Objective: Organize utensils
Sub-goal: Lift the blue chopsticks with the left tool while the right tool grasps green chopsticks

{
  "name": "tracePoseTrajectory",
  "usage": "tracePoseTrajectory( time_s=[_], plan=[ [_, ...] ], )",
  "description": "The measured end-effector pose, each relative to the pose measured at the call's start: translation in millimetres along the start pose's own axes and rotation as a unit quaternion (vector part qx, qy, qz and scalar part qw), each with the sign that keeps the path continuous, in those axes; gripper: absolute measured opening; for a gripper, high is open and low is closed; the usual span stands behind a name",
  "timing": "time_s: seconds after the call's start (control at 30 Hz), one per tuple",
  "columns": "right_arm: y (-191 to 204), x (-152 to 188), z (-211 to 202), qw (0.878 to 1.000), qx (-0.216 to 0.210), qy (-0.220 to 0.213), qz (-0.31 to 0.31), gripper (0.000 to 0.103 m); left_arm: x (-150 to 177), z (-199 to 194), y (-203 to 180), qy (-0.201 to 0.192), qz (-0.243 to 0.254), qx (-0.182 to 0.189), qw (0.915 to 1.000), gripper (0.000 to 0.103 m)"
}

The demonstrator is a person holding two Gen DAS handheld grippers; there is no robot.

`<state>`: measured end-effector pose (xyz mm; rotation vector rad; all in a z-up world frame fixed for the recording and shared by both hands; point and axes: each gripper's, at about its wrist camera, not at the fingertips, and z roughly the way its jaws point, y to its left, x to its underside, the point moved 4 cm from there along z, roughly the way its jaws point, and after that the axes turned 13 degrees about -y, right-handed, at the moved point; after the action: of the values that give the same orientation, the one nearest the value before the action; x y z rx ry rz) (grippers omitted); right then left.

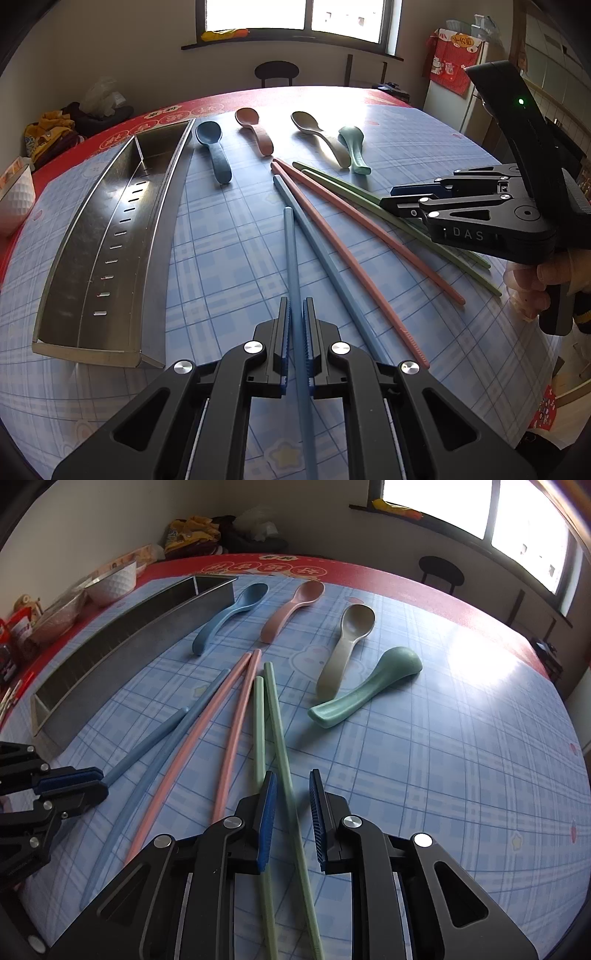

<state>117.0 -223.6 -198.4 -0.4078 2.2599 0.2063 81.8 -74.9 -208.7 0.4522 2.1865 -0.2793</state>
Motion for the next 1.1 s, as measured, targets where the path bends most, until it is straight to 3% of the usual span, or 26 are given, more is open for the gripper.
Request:
tracePoseTrajectory(
  time_s=[0.5, 0.63, 0.83, 1.03, 1.1],
  plan=[
    [1.3, 1.0, 0.7, 1.0, 0.005, -0.011, 0.009, 0.02, 0.0, 0.4, -0.7, 0.0, 0.0, 0.0, 1.0, 0.008],
    [6.1, 0.7, -0.1, 1.0, 0.015, -0.014, -0.013, 0.02, 0.0, 0.3, -0.8, 0.0, 0.001, 0.0, 1.0, 0.008],
    [-2.4, 1.6, 0.5, 1.0, -0.008, -0.012, 0.02, 0.02, -0.2, 0.1, -0.9, 0.0, 0.0, 0.0, 1.0, 0.008],
    [2.7, 1.9, -1.0, 1.0, 0.006, -0.016, 0.004, 0.018, -0.2, 0.2, -0.4, 0.0, 0.001, -0.001, 1.0, 0.008],
    [4.7, 2.1, -1.3, 1.0, 0.001, -0.016, 0.001, 0.013, -0.1, 0.3, -0.7, 0.0, 0.002, -0.001, 1.0, 0.008]
  ],
)
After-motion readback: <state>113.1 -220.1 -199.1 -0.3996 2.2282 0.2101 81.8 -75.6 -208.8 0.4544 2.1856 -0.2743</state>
